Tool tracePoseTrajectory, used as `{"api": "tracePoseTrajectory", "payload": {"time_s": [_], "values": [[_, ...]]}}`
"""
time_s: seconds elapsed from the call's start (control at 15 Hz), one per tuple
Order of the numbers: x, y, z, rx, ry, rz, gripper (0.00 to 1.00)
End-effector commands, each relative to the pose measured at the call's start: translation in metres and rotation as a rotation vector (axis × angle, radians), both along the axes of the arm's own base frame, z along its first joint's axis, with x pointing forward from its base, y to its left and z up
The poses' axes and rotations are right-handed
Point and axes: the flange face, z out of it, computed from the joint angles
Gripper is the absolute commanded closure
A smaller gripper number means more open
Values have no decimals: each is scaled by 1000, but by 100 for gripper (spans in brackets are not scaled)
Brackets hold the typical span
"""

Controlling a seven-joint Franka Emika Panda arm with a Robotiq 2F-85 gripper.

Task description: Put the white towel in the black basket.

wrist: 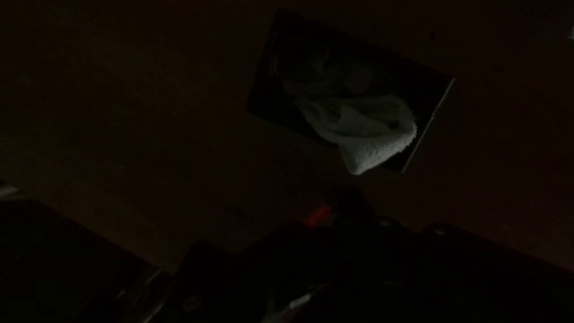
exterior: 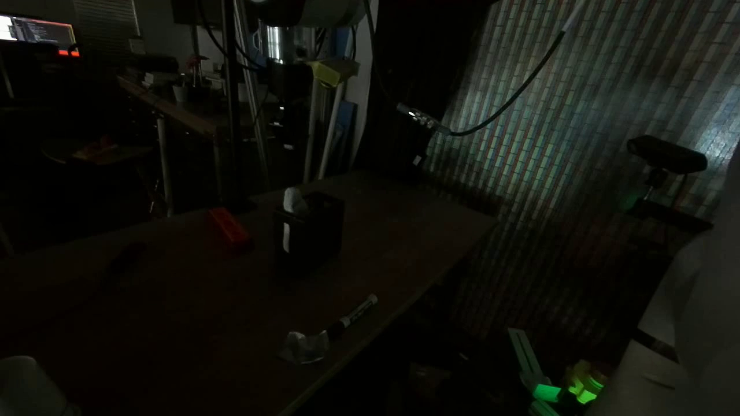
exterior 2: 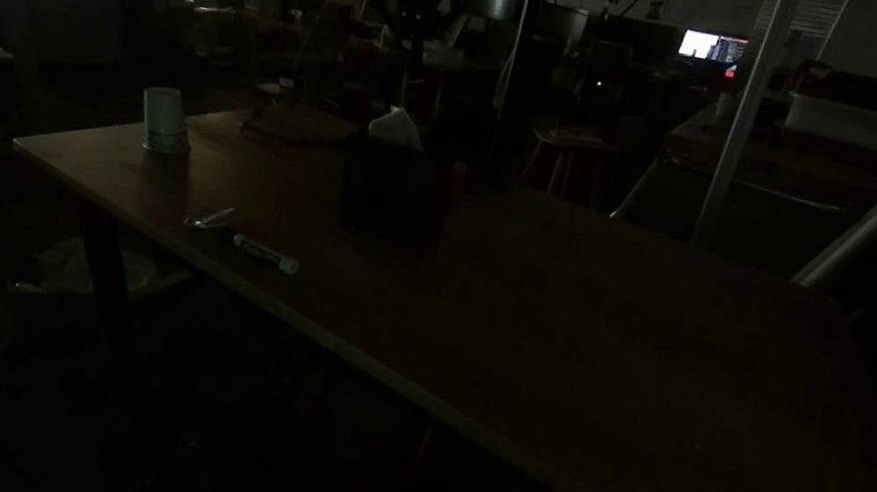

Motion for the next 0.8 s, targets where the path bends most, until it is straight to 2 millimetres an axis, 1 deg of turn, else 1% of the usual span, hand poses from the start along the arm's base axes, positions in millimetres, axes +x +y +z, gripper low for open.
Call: {"api": "tracePoseTrajectory", "payload": {"time_s": [0.0, 0.13, 0.27, 0.73], "values": [[16, 20, 11, -2, -10, 51, 100], [19, 26, 4, 5, -3, 61, 100], [20, 26, -7, 10, 11, 63, 100], [19, 14, -52, 26, 78, 38, 100]]}}
